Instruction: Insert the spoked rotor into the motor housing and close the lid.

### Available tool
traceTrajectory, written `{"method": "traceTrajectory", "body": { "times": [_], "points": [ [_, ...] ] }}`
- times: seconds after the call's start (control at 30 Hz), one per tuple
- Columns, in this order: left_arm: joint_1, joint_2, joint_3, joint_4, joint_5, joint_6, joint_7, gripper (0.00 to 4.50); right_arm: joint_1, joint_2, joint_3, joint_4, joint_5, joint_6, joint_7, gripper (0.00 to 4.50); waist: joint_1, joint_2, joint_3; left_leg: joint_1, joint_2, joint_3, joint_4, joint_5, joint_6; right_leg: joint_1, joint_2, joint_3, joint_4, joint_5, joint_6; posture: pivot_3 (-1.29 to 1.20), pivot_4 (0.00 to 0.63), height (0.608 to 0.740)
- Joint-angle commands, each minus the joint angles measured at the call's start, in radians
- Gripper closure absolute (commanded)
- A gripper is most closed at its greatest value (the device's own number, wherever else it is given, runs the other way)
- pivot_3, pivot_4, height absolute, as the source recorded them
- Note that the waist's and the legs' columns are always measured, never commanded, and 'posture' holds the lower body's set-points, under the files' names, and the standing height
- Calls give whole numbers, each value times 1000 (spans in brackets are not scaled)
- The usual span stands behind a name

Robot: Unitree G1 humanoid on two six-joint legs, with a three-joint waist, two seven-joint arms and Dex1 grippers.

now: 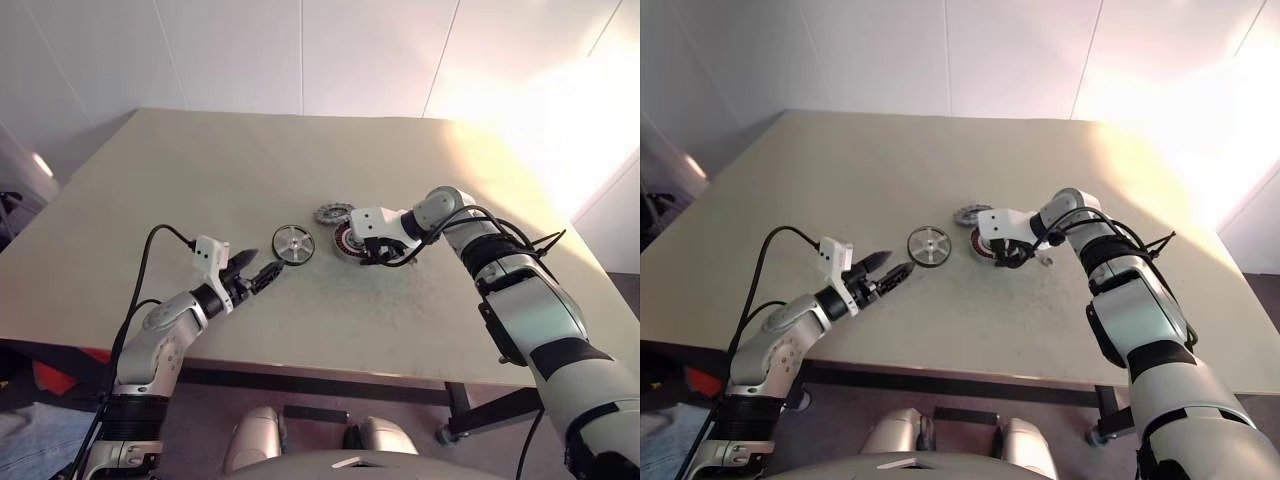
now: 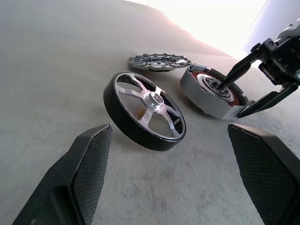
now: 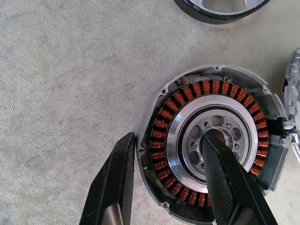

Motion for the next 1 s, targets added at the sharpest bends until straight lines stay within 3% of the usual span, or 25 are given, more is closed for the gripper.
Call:
{"method": "traceTrajectory", "body": {
  "times": [0.03, 0.23, 0.47, 0.67, 0.83, 1.0],
  "points": [
    [-13, -4, 16, -9, 4, -46, 1, 312, 4, -15, 19, 17, -21, -2, 30, 2547, 0, 0, 0, 0, 0, 0, 0, 0, 0, 1, 0, 0, 0, 0, 0, 0, 0, 740],
    [-15, -20, -9, -14, 6, -49, 1, 312, 35, -81, -21, -110, 19, -20, 38, 2548, 6, 0, 0, -2, 0, 0, 0, 0, 0, -1, 0, 0, -1, 0, 0, 0, 0, 740],
    [-58, -21, -34, 31, 9, -43, -28, 312, 276, -202, -85, -607, 173, 193, 190, 2548, 30, 0, 1, -6, 0, 0, 0, 0, 1, -5, 0, 0, -1, 0, 0, 0, 0, 740],
    [-82, -19, -48, 49, 9, -38, -40, 312, 435, -250, -82, -935, 226, 371, 197, 2548, 26, 0, 1, -8, 0, 0, -1, -1, 2, -7, 0, 0, -2, -1, 2, 0, 0, 740],
    [-74, -14, -46, 38, 6, -29, -44, 312, 458, -226, -69, -1020, 242, 456, 177, 2548, 23, 0, 1, -7, 0, 0, -1, 0, 1, -7, 0, 0, -1, -1, 2, 0, 0, 740],
    [-63, -5, -41, 23, 1, -20, -42, 312, 442, -192, -40, -919, 207, 413, 127, 2548, 20, 0, 1, -4, 0, 0, -1, 0, 1, -4, 0, 0, -1, -1, 2, 0, 0, 740]
  ]
}}
